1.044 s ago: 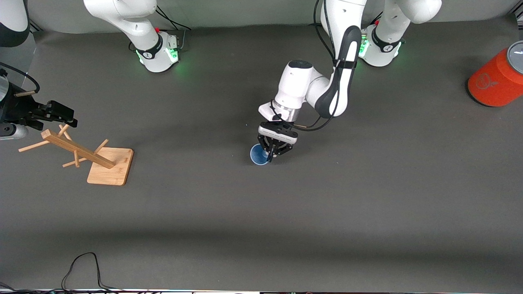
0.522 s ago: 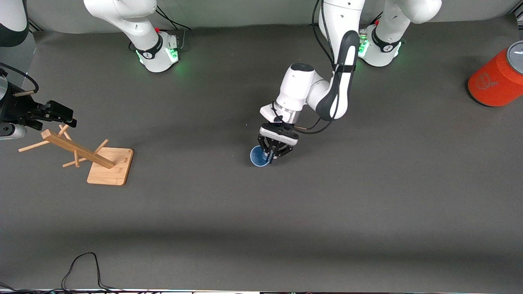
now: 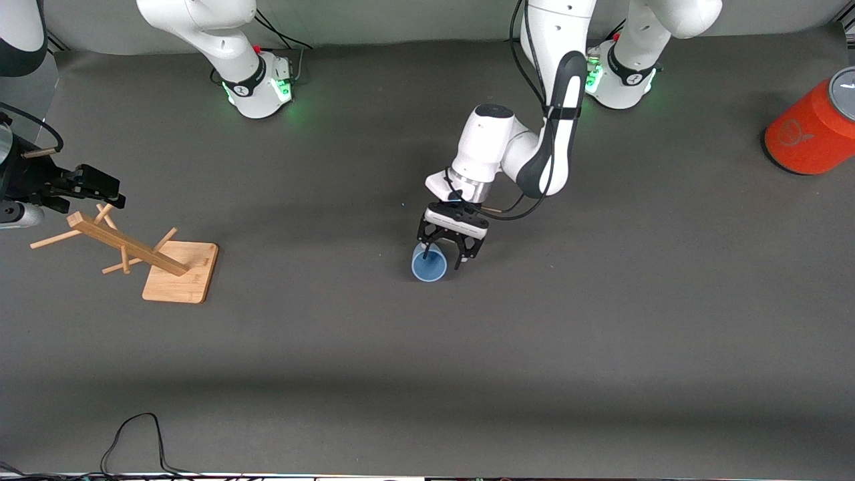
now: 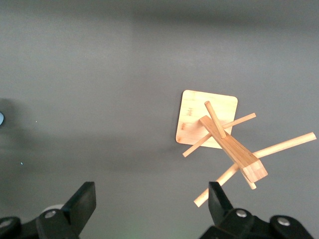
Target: Rotate and upright cup with both arms
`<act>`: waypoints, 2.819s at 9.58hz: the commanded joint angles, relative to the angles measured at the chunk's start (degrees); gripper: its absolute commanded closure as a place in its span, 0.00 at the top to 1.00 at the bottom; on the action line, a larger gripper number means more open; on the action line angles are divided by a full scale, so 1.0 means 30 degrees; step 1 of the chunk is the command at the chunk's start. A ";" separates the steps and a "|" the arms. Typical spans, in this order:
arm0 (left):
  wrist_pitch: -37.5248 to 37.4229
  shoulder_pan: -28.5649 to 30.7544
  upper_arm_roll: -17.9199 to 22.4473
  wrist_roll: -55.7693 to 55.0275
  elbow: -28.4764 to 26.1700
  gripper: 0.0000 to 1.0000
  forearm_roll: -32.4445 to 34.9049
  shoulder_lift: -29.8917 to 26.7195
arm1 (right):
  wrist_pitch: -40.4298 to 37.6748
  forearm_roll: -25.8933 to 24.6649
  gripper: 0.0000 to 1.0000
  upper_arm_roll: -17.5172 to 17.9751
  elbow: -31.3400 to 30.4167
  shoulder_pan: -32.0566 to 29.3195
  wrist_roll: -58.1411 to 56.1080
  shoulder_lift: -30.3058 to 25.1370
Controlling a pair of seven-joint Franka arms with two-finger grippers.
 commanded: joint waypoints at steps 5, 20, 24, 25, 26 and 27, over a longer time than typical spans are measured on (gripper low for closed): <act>0.0528 -0.0697 0.0332 -0.0166 -0.0242 0.95 -0.1166 0.0624 | -0.0198 -0.0257 1.00 -0.0148 0.0258 0.0147 -0.0222 0.0024; 0.0412 -0.1520 0.0332 -0.0138 0.0284 0.96 -0.2401 0.0656 | -0.0198 -0.0257 1.00 -0.0148 0.0229 0.0088 -0.0222 0.0083; -0.1361 0.0935 -0.0249 -0.0167 0.2914 0.94 -0.2459 0.0977 | -0.0198 -0.0257 1.00 -0.0148 0.0229 0.0059 -0.0251 0.0083; -0.3812 0.2016 -0.1269 -0.0108 0.4228 0.94 -0.2459 0.0978 | -0.0198 -0.0257 1.00 -0.0148 0.0229 0.0059 -0.0251 0.0083; -0.6824 0.3564 -0.2903 -0.0050 0.6010 0.95 -0.2459 0.0978 | -0.0198 -0.0257 1.00 -0.0148 0.0200 0.0059 -0.0251 0.0083; -1.0073 0.5639 -0.4863 0.0009 0.8117 0.95 -0.2459 0.1239 | -0.0198 -0.0257 1.00 -0.0148 0.0228 0.0059 -0.0280 0.0083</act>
